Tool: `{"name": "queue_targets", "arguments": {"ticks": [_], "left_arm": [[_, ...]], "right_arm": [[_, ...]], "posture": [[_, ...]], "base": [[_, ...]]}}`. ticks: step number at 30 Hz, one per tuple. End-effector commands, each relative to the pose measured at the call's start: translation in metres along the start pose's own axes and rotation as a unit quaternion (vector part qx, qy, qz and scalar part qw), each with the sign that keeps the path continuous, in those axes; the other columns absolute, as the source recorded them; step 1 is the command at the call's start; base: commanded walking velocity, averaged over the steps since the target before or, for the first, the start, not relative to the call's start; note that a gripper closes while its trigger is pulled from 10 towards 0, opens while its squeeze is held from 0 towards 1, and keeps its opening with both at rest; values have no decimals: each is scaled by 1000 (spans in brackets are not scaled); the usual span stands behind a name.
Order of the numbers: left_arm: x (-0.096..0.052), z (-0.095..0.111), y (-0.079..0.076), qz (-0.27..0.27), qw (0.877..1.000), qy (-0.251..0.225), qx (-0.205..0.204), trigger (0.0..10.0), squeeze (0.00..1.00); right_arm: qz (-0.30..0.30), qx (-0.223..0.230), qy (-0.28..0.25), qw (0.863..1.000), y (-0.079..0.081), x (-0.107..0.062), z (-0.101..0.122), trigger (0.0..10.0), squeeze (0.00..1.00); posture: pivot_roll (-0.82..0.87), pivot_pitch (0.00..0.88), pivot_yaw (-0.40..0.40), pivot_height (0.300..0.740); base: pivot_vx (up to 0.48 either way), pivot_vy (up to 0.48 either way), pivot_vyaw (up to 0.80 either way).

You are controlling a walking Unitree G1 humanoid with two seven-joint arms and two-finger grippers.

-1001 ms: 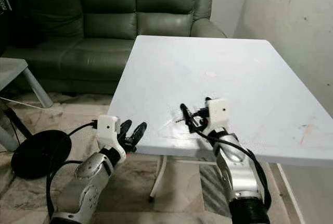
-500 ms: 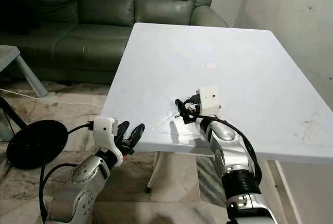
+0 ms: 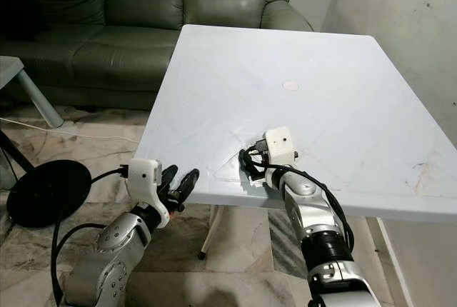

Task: Hang keys on a hook

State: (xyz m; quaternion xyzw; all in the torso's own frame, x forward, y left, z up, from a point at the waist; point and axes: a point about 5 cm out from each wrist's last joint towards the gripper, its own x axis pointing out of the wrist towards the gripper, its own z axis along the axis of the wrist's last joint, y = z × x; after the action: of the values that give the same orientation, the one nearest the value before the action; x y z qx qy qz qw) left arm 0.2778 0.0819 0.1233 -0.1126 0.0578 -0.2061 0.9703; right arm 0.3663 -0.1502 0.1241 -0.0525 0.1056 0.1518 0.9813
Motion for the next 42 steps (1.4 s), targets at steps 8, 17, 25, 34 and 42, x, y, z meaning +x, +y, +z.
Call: {"name": "queue_targets", "arguments": {"ticks": [8,17,25,34,42], "left_arm": [[-1,0,-7,-2,1000,0,-13,10000,0],[-1,1,-7,1,1000,-1,-16,10000,0],[1,2,-7,1,1000,-2,-19,10000,0],[2,3,-7,3,1000,-4,-22,10000,0],[3,3,-7,4,1000,-5,-23,10000,0]], "right_arm": [[-17,4,18,1000,-8,-2,-6,0,0],[-21,7,12,1000,-11,-2,-5,0,0],[-25,5,4,1000,-12,-2,-3,0,0],[-27,8,-1,1000,-14,-1,-2,0,0],[-27,18,-10,999,-14,0,1,0,0]], "posture": [[79,162,-59,740],[79,166,-60,740],[77,165,-60,740],[78,163,-61,740],[78,161,-61,740]], "base": [[0,0,0],[0,0,0],[0,0,0],[0,0,0],[0,0,0]]}}
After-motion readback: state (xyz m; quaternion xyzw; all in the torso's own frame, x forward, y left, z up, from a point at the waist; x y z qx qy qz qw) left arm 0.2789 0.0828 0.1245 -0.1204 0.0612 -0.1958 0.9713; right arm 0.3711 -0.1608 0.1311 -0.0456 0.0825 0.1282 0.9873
